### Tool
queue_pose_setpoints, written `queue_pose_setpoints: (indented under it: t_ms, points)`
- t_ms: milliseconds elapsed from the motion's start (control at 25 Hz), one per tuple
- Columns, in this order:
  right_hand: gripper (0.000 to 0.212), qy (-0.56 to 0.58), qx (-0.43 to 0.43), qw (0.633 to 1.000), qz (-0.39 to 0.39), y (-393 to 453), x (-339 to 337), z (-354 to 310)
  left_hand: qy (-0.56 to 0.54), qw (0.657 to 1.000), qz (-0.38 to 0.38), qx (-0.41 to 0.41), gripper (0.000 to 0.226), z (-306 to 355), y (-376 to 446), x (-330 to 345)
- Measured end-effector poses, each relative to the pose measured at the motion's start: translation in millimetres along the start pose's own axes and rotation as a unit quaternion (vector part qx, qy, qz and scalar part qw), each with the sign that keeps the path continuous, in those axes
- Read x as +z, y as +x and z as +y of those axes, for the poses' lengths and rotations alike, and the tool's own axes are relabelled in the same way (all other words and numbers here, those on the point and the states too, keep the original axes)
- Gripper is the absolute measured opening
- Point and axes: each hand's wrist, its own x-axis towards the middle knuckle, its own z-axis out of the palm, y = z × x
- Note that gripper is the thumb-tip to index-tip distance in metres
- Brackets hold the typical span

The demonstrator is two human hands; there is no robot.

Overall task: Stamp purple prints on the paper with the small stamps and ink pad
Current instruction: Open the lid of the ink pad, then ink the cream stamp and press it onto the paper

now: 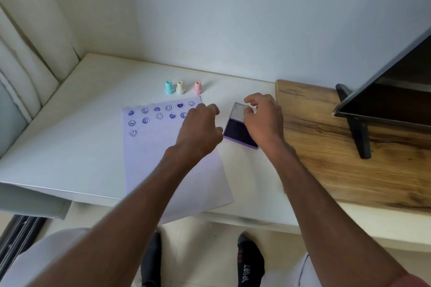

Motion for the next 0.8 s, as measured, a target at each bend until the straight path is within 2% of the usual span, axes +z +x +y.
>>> queue_pose_setpoints:
  t_ms: [120, 240, 320, 440, 640, 800]
  points:
    - [0.021, 0.039, -0.051, 0.998, -0.022, -12.3, 11.5, -27.9, 0.094, 0.995, -0.004, -0.014, 0.05, -16.5, -5.9, -23.2]
    - [0.03, 0.058, -0.058, 0.997, -0.012, -19.0, 27.0, -47.4, 0.181, 0.981, -0.063, -0.039, 0.074, -32.5, -11.6, -41.2]
    - [0.035, 0.072, -0.041, 0.997, 0.006, -17.4, 36.2, -55.4, 0.193, 0.975, -0.099, -0.046, 0.091, -36.9, -12.8, -44.6]
    - [0.041, 0.08, -0.038, 0.996, 0.004, -6.7, 50.6, -65.5, 0.215, 0.964, -0.145, -0.049, 0.101, -38.3, -13.0, -37.2]
    - [0.049, 0.022, -0.069, 0.997, -0.041, 24.4, 74.8, -77.3, 0.223, 0.96, -0.16, -0.048, 0.098, -46.8, -10.7, -28.8]
    - [0.043, -0.024, -0.114, 0.991, -0.06, 45.8, 91.3, -78.6, 0.22, 0.961, -0.159, -0.046, 0.095, -48.7, -9.5, -28.5]
